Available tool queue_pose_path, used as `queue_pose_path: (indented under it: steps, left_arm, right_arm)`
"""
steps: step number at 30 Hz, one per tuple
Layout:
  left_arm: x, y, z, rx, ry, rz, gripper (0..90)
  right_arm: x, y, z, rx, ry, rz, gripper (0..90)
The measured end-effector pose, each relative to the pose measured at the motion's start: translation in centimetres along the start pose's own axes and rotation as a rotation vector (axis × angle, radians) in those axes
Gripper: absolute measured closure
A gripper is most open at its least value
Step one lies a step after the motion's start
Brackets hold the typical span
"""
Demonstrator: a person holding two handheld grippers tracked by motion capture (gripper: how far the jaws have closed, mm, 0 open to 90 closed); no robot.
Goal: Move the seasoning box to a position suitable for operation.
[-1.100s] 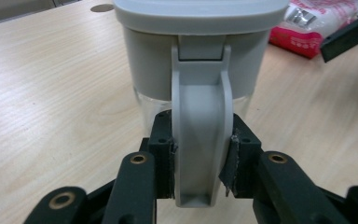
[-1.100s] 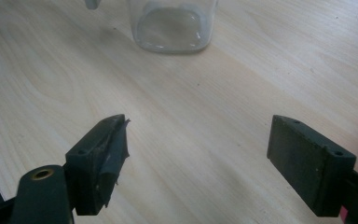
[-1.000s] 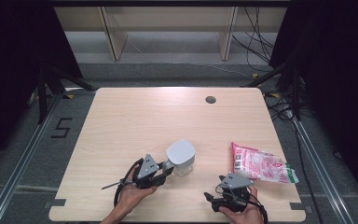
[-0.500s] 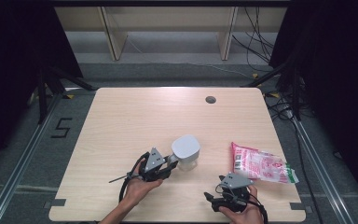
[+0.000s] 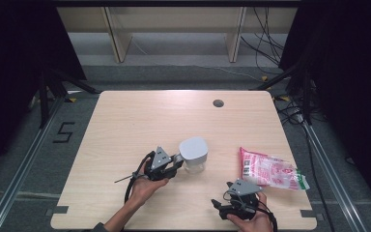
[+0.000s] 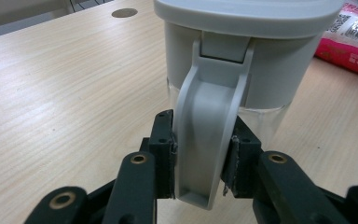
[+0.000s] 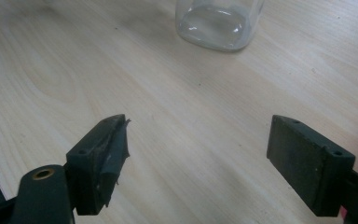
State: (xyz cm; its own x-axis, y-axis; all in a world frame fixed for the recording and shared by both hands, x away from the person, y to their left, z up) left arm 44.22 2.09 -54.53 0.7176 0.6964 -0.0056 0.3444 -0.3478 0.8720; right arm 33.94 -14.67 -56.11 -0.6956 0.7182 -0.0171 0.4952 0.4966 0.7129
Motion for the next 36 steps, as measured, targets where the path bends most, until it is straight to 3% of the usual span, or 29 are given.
queue_pose_path:
  steps: [1, 4, 5, 6, 7, 8, 10, 15, 17, 18, 19, 22, 23, 26, 29, 34, 36]
  left_arm:
    - [0.2, 0.1, 0.1, -0.001, -0.003, 0.017, 68.2]
    - [0.6, 0.2, 0.3, -0.002, -0.008, 0.003, 68.1]
    - [0.9, 0.3, 0.4, -0.003, -0.015, 0.022, 68.2]
    - [0.9, 0.3, 0.4, -0.002, -0.007, -0.004, 68.2]
    - [1.3, 0.3, 0.5, 0.001, -0.006, 0.029, 68.1]
    - [1.3, 0.3, 0.5, 0.001, -0.006, 0.029, 68.1]
    - [1.3, 0.3, 0.6, -0.006, -0.005, -0.006, 68.1]
    - [2.4, 0.1, 0.8, -0.010, 0.032, -0.022, 68.8]
    - [2.4, 0.1, 0.8, -0.011, 0.043, -0.015, 69.6]
    - [2.4, 0.1, 0.8, -0.013, 0.049, -0.009, 69.9]
    - [2.5, 0.1, 0.8, -0.015, 0.058, -0.009, 70.1]
    - [3.2, 0.0, 0.7, -0.030, 0.094, -0.053, 71.0]
    - [3.4, -0.1, 0.6, -0.027, 0.096, -0.043, 71.8]
    - [3.4, -0.3, 0.4, -0.018, 0.109, -0.011, 73.0]
    - [3.3, -0.3, 0.4, -0.025, 0.101, -0.015, 73.0]
    - [3.1, -0.5, 0.0, -0.022, 0.103, -0.017, 72.7]
    - [2.9, -0.6, -0.2, -0.019, 0.104, -0.017, 72.4]
  right_arm:
    - [-0.1, 0.0, 0.1, -0.001, 0.013, -0.026, 21.3]
    - [0.0, 0.0, 0.1, 0.000, 0.013, -0.028, 21.3]
    - [0.0, 0.0, 0.1, 0.000, 0.012, -0.026, 21.3]
    - [0.0, 0.0, 0.1, 0.000, 0.012, -0.026, 21.3]
    - [-0.3, 0.1, 0.0, -0.009, -0.006, -0.043, 21.3]
    - [-0.3, 0.1, 0.0, -0.007, -0.005, -0.043, 21.3]
    - [-0.2, 0.1, 0.1, -0.001, 0.007, -0.038, 21.3]
    - [-0.3, 0.1, 0.0, -0.007, -0.004, -0.047, 21.3]
    - [-0.1, 0.0, 0.1, 0.002, 0.011, -0.036, 21.3]
    - [0.1, -0.1, 0.0, 0.009, 0.006, -0.001, 21.3]
    - [0.0, 0.0, 0.0, 0.002, -0.004, -0.013, 21.3]
    - [-0.1, 0.0, 0.0, 0.004, 0.004, -0.016, 21.3]
    - [0.0, 0.0, 0.0, 0.001, 0.002, -0.006, 21.3]
    - [0.0, 0.0, 0.0, -0.002, -0.003, -0.014, 21.4]
    - [-0.1, 0.1, 0.0, -0.002, -0.003, -0.031, 21.4]
    - [0.0, 0.0, 0.0, 0.003, 0.007, -0.018, 21.4]
    - [-0.2, 0.1, 0.0, -0.006, -0.001, -0.039, 21.4]
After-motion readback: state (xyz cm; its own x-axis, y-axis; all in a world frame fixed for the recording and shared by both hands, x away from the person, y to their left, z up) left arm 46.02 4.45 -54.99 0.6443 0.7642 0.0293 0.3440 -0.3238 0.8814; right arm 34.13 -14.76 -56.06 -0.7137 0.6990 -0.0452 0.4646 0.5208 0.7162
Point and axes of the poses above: each handheld gripper's, and its own axes: z roughly forward along the jaws, y roughly out of its top, x roughly to its left, the point moved 10 cm from there along z, roughly forward along the jaws, and after that the axes turned 3 degrees about x, right-handed, at the moved point
